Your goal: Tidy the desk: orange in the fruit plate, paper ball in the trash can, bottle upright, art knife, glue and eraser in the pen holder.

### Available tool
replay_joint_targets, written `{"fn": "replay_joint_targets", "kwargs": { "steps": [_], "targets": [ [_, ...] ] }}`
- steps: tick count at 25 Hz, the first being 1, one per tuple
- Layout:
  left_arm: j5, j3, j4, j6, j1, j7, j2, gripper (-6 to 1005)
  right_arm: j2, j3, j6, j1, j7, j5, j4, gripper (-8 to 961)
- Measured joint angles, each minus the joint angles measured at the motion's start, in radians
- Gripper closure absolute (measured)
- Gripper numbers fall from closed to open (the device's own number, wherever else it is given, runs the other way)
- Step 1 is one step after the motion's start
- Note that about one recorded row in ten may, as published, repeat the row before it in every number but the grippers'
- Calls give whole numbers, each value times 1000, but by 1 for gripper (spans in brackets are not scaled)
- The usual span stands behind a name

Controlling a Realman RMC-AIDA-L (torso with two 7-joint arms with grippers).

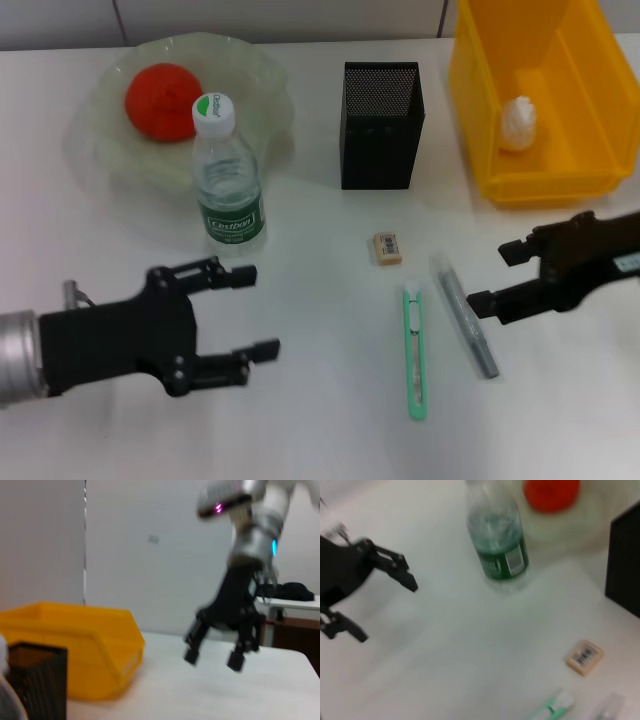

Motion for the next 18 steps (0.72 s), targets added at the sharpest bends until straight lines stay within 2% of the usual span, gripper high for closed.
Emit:
{"fn": "replay_joint_targets", "kwargs": {
  "steps": [3,6,12,18],
  "targets": [
    [16,-1,-37,-20,-16,14,-1,338,0,-146,-40,92,218,-144,-132,115],
    [20,2,-48,-43,-14,19,-2,165,-1,-268,-57,173,382,-182,-141,115],
    [19,-7,-50,-46,5,39,2,142,2,-488,2,226,602,-363,-117,116],
    [20,-7,-51,-50,4,42,2,142,7,-538,110,241,648,-391,-8,117]
  ]
}}
